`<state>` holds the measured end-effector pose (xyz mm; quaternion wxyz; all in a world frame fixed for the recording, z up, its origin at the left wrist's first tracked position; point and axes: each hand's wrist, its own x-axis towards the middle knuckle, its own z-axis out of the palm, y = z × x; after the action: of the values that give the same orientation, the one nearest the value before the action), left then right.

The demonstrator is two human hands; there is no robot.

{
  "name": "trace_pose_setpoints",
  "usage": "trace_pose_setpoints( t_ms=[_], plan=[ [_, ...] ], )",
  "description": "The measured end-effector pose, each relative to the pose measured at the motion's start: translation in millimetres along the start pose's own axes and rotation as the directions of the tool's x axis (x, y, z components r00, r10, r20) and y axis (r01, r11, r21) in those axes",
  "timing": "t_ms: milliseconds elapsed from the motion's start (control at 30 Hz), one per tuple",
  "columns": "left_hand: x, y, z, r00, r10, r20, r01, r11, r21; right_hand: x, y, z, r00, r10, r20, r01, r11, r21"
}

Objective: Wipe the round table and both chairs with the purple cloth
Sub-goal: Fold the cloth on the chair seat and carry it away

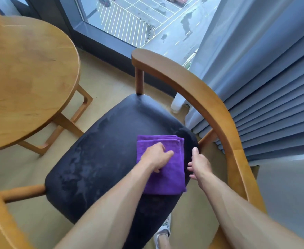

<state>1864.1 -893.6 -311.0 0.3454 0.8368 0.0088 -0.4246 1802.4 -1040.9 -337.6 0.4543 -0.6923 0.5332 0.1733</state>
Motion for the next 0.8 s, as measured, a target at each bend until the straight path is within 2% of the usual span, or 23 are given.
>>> trace_pose_setpoints(
  t_ms=[100,133,200,267,400,467,533,600,700,800],
  plan=[
    [15,-20,-13,0.943,0.115,-0.313,-0.019,0.955,0.296,-4,7,4,0.996,0.013,0.087,-0.005,0.995,-0.1],
    [18,-25,-20,0.917,0.188,-0.352,-0.029,0.911,0.411,-5,9,7,0.995,-0.008,0.101,0.024,0.987,-0.159],
    [27,-30,-32,0.915,0.271,-0.3,-0.065,0.831,0.552,-6,12,12,0.994,-0.049,0.099,0.075,0.956,-0.285],
    [37,-29,-37,0.943,0.256,-0.214,-0.079,0.795,0.602,-4,13,15,0.994,-0.042,0.099,0.074,0.937,-0.34],
    [53,-21,-38,0.964,0.174,-0.201,-0.002,0.761,0.649,-3,15,20,0.986,-0.016,0.167,0.057,0.968,-0.246],
    [56,-20,-42,0.983,0.115,-0.142,0.005,0.762,0.648,-5,15,19,0.976,-0.048,0.211,0.095,0.971,-0.22],
    [55,-21,-52,0.996,0.079,-0.036,-0.042,0.804,0.594,-8,12,15,0.956,-0.108,0.274,0.167,0.965,-0.202],
    [47,-29,-69,0.993,0.094,0.067,-0.114,0.89,0.442,-14,2,10,0.919,-0.155,0.363,0.219,0.965,-0.145],
    [24,-53,-107,0.987,0.153,0.051,-0.158,0.983,0.096,-17,-30,2,0.864,-0.237,0.445,0.331,0.933,-0.145],
    [-9,-90,-138,0.98,0.197,0.04,-0.179,0.948,-0.264,-10,-82,2,0.81,-0.321,0.49,0.49,0.831,-0.265]
  ],
)
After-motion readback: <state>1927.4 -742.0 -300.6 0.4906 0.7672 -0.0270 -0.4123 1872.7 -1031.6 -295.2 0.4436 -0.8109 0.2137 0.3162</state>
